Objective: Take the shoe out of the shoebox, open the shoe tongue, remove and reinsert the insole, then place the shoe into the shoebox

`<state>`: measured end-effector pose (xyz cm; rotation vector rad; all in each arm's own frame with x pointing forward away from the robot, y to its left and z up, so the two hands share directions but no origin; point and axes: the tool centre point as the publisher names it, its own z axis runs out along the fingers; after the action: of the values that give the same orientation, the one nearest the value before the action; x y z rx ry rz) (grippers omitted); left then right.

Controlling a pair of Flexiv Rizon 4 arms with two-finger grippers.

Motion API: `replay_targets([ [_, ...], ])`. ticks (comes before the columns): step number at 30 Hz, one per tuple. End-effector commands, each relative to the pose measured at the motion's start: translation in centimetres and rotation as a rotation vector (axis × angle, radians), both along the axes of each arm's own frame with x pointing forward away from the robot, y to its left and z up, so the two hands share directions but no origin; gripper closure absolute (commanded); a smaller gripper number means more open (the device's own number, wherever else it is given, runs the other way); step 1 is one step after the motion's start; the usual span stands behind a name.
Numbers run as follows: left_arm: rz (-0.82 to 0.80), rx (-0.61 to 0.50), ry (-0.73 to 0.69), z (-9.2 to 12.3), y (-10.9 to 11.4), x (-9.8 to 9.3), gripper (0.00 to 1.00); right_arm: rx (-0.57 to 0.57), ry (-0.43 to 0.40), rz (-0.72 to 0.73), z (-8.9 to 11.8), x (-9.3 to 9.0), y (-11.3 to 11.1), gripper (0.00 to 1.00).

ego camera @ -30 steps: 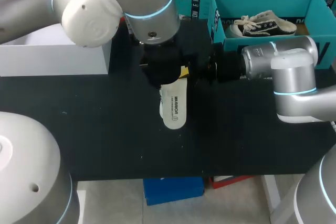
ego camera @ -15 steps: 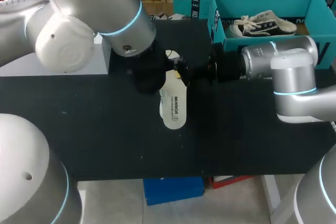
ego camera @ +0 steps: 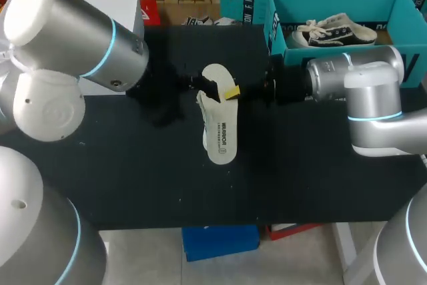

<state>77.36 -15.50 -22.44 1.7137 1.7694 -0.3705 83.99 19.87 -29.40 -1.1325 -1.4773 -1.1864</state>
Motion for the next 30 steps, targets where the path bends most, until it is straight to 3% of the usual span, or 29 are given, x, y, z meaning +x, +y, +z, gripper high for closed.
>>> replay_targets([
  [1,-0.075,-0.426,-0.092,-0.5,0.9,-0.4,0.0,-0.001,0.0,0.001,-0.1,0.1,0.1,1.0],
  [9,-0.086,-0.56,-0.157,-0.9,1.6,-0.2,0.0,-0.001,0.0,0.001,-0.1,0.1,0.1,1.0],
  [16,-0.1,-0.602,-0.177,-1.7,2.0,0.2,0.0,-0.001,0.0,0.001,-0.1,0.1,0.1,1.0],
  [30,-0.144,-0.686,-0.205,-3.0,2.6,2.9,0.0,-0.001,0.0,0.001,-0.1,0.1,0.1,1.0],
])
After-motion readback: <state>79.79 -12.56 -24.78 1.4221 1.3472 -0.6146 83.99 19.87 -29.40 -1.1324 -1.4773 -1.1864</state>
